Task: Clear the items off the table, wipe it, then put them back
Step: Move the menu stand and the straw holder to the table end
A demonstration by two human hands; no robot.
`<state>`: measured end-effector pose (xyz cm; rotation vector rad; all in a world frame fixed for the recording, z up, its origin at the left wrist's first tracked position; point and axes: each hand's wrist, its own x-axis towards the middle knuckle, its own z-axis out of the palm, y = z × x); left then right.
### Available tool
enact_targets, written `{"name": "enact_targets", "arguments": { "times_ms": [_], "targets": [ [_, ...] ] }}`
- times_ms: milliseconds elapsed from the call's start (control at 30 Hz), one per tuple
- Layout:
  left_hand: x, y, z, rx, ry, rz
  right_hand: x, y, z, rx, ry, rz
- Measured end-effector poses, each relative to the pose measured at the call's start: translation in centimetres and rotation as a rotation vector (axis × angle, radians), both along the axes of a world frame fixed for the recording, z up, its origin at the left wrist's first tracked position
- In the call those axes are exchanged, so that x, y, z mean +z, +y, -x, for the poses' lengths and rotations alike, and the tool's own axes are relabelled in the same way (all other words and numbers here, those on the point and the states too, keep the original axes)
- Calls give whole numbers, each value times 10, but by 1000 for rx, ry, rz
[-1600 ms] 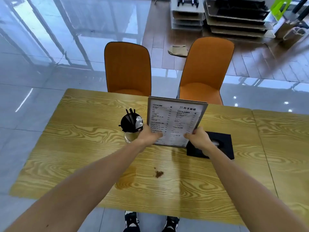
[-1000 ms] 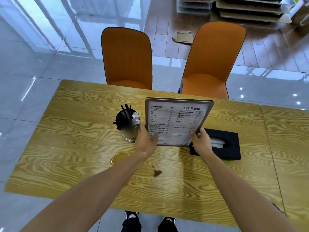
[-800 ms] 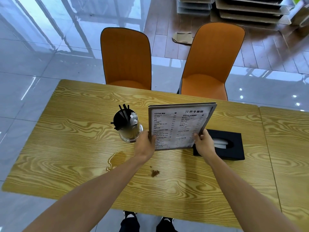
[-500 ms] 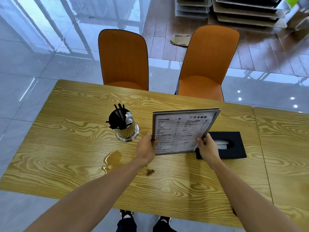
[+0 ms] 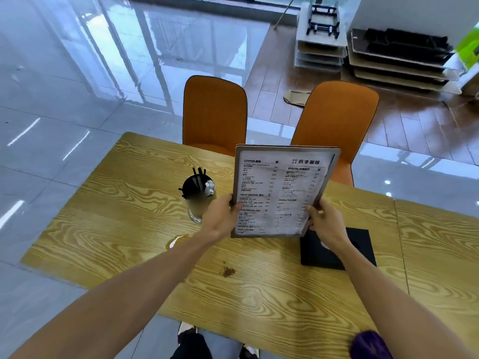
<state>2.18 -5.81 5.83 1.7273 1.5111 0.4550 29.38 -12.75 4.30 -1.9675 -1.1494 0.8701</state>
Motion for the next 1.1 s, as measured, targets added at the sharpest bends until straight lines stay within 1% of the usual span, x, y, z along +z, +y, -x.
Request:
{"name": "enact_targets", "arguments": {
  "times_ms": [133,300,433,533,633,767,900,967,1100],
  "targets": [
    [46,19,10,77,-64,-126,46,33,12,50,3,-105],
    [101,57,45,110,-25,-294,101,91,37,80,-86,-211],
    [137,99,89,197,-15,-377,141,145,81,125,-102,-318],
    [147,134,133,261,-15,-405,156,191,123,181,-141,-369],
    [143,168,182,317,-14,-407,153,238,170,228,-131,-357],
    [119,203,245,370,-12,-355,128,290,237,273,-99,-290],
    [77,224,296,401,6,-268,81,323,292,243,-35,-157],
    [52,229,317,433,-6,-215,52,336,313,279,1,-76],
    [3,230,349,500,-52,-126,2,351,350,365,-25,26]
  ]
}}
